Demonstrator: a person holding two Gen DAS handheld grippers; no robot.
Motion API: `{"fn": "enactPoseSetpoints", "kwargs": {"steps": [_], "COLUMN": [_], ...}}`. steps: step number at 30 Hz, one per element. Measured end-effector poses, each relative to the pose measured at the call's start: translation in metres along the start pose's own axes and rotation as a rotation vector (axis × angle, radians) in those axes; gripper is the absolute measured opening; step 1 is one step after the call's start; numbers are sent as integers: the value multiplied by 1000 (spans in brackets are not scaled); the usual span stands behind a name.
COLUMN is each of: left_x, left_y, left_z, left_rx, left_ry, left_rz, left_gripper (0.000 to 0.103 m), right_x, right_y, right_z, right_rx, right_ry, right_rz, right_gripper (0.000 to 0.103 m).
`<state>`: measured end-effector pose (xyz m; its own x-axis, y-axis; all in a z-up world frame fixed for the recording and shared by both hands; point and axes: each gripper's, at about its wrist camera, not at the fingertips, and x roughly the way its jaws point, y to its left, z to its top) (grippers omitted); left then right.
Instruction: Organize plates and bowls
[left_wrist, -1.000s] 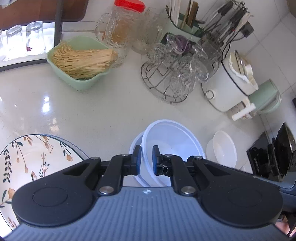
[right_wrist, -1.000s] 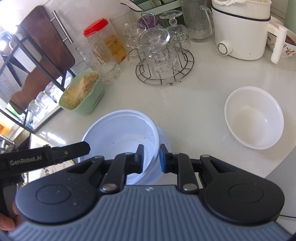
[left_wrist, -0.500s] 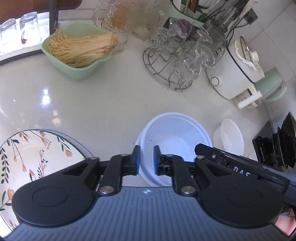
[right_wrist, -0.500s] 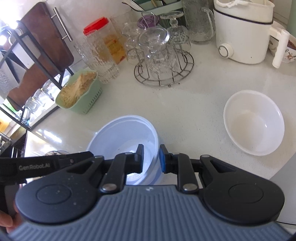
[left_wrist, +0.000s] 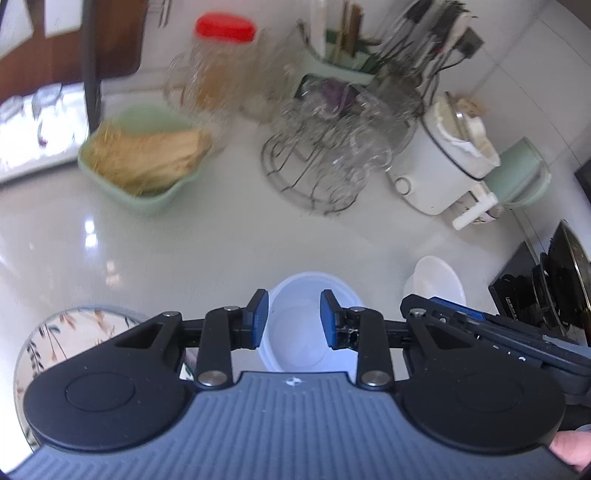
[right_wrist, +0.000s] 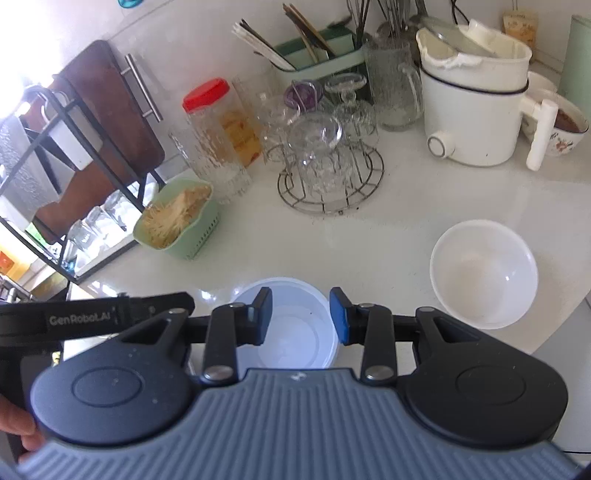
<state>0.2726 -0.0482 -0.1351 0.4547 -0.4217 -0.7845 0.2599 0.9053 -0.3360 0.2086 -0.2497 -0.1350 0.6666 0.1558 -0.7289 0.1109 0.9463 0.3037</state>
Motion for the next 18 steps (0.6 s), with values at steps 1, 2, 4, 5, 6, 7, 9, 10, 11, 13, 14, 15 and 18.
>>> {"fn": "enactPoseSetpoints", "kwargs": {"steps": [1, 2, 4, 5, 6, 7, 9, 10, 11, 13, 14, 15, 18], "left_x": [-4, -8, -17, -20, -23, -25, -29, -30, -32, -34, -35, -36, -35], "left_y": [-3, -6, -9, -12, -14, -15, -17, -19, -20, -23, -24, -26, -31], "left_z": [1, 3, 5, 6, 7, 8, 9, 9, 9, 10, 10, 10, 12], "left_rx": [10, 15, 29, 39, 50, 59, 75, 86, 96, 111, 116, 120, 124], "left_ry": [-7, -12, -21, -23, -26, -30, -33, -35, -38, -44, -47, -53, -62], "left_rz": [-1, -5, -16, -17, -18, -21, -24, -25, -26, -33, -38, -44, -66], "left_gripper": [35, 35, 35, 35, 35, 35, 35, 35, 35, 35, 35, 35, 35], "right_x": [-5, -10, -20, -24, -27, -30, -36, -39, -41, -44, -46, -49, -52], "right_y": [2, 5, 9, 12, 13, 14, 14, 12, 10, 6, 4, 2, -2], "right_z": [1, 1, 1, 2, 2, 2, 3, 4, 5, 7, 8, 8, 8], "right_rx": [-5, -13, -30, -34, -35, -34, -23, -18, -9, 10, 14, 16, 30], "right_ry": [-7, -24, -63, -80, -96, -114, -155, -169, -178, -189, -196, -203, -210], "right_rz": [0, 5, 5, 5, 6, 5, -18, -25, -27, -23, -24, -30, -55], "right_gripper": [37, 37, 37, 37, 37, 37, 37, 37, 37, 37, 37, 37, 37]}}
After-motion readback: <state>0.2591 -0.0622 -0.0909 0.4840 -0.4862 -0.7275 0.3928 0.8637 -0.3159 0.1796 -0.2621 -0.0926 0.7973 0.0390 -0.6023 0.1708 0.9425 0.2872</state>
